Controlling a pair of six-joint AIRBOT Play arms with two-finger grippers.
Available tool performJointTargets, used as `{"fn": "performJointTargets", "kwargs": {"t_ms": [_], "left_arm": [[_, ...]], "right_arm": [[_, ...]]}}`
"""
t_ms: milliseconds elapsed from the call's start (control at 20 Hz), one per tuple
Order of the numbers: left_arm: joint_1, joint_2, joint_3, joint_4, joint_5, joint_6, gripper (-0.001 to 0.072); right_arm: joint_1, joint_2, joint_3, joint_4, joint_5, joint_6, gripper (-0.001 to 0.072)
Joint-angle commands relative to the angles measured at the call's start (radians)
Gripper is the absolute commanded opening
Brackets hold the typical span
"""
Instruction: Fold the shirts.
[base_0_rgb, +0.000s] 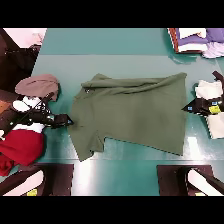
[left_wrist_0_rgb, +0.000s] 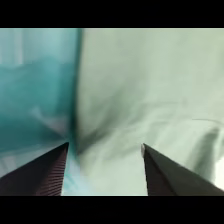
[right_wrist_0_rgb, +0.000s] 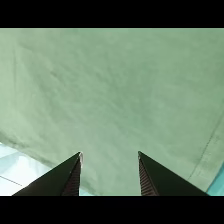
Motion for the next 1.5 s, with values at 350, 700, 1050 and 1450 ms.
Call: {"fn": "performJointTargets", "kwargs": {"t_ms": [350, 700, 1050, 1450], "left_arm": [[-0.108, -0.051, 0.066, 0.000, -0.029, 0.011, 0.0025], [-0.108, -0.039, 0.122, -0.003, -0.028, 0.014, 0.0025], [-0.108, -0.039, 0.122, -0.003, -0.017, 0.014, 0.0025], [-0.108, -0.039, 0.122, -0.002, -0.033, 0.014, 0.0025]], "right_arm": [[-0.050, 0.027, -0.060, -0.189, 0.094, 0.035, 0.0413], [-0.333, 0.072, -0.395, -0.250, 0.084, 0.034, 0.0528], [-0.312, 0.018, -0.502, -0.218, 0.010, 0.023, 0.0499], [-0.070, -0.047, -0.499, -0.216, -0.044, 0.072, 0.0212]]}}
